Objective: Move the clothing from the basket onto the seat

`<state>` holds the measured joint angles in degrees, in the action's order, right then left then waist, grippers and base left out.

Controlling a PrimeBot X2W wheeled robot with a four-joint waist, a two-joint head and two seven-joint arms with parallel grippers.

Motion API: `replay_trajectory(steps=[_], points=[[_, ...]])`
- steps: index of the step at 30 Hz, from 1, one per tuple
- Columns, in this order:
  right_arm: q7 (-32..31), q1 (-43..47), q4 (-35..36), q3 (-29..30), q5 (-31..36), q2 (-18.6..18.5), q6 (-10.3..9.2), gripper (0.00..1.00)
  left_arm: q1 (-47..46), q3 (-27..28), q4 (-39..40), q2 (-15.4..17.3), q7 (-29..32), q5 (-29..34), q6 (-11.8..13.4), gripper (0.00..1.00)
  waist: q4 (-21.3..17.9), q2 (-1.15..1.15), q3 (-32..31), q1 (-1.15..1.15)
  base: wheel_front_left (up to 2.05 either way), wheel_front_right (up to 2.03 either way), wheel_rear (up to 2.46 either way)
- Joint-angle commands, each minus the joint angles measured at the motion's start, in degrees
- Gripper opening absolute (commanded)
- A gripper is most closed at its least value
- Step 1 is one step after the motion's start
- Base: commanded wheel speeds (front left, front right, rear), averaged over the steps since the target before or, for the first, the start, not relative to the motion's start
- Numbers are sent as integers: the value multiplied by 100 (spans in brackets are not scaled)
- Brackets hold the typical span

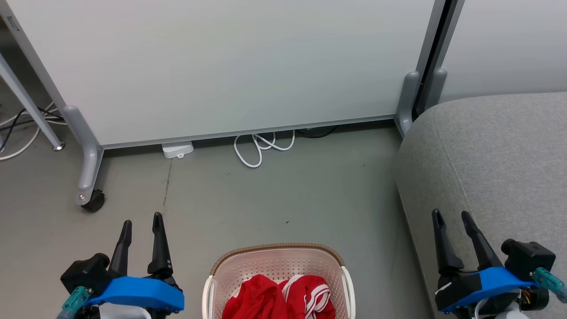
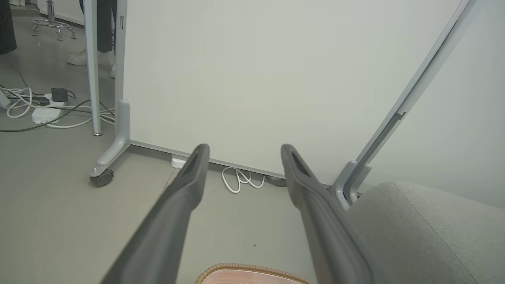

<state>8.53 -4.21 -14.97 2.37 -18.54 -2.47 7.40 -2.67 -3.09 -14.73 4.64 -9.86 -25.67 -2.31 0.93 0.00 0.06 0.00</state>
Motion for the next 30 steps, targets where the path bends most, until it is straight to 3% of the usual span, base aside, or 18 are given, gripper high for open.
replay_trajectory(steps=[1, 30], points=[[52, -72, 37, 1, 172, -45, 10, 100, -83, -31, 40, 6, -58, 148, 7, 100, 2, 0, 3, 0, 0, 0, 0], [418, -71, -19, 31, 1557, -54, 14, 100, -39, -80, -169, -71, -404, 1324, -50, 100, 29, 0, 4, 0, 0, 0, 0]])
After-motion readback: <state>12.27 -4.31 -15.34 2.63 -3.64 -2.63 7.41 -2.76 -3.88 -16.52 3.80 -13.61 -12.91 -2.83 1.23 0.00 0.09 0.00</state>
